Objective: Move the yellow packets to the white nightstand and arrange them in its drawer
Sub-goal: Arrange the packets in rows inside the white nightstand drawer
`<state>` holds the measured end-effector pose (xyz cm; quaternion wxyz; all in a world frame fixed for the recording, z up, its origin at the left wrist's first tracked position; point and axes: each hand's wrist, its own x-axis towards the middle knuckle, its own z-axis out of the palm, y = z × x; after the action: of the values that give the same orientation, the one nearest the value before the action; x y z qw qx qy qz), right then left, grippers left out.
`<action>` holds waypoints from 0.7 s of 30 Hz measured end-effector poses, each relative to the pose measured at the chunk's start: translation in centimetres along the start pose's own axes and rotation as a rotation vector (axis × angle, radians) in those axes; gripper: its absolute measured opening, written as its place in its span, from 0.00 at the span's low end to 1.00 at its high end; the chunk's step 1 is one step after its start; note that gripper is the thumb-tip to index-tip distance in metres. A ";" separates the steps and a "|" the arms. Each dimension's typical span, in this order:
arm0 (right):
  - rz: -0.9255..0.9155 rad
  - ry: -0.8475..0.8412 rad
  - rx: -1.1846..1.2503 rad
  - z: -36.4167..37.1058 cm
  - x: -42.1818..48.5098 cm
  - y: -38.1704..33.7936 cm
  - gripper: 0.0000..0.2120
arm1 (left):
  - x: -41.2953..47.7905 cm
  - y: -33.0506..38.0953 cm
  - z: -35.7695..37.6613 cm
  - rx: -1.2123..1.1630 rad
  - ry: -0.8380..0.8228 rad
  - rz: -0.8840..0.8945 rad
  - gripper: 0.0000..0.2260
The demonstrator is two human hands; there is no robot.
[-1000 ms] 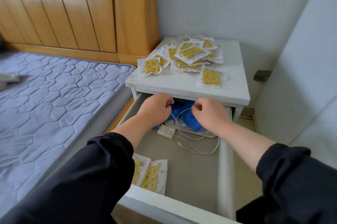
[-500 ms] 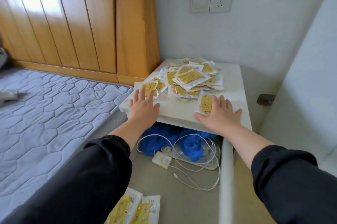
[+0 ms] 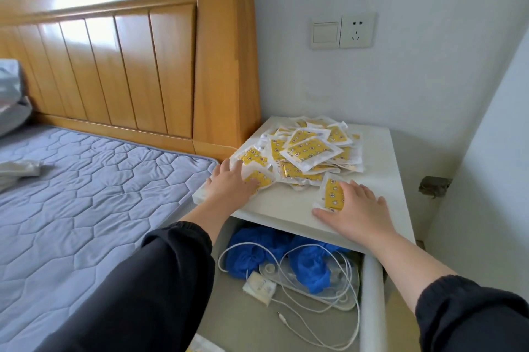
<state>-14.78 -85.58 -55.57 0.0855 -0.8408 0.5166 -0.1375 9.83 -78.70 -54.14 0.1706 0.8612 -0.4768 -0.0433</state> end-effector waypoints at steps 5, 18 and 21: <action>-0.008 0.004 0.010 0.1 0.0 0.1 0.43 | 3.0 -0.7 -0.2 -0.018 -0.114 -0.132 0.40; -0.020 0.056 0.034 0.2 0.0 -0.2 0.40 | 4.7 -0.2 0.4 0.222 -0.282 0.112 0.27; -0.023 0.055 0.032 0.2 -0.1 -0.1 0.40 | 3.3 -0.3 1.1 0.161 -0.177 0.132 0.25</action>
<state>-14.64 -85.42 -55.73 0.0828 -0.8410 0.5070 -0.1698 11.60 -81.54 -55.00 0.0606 0.8316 -0.5476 -0.0695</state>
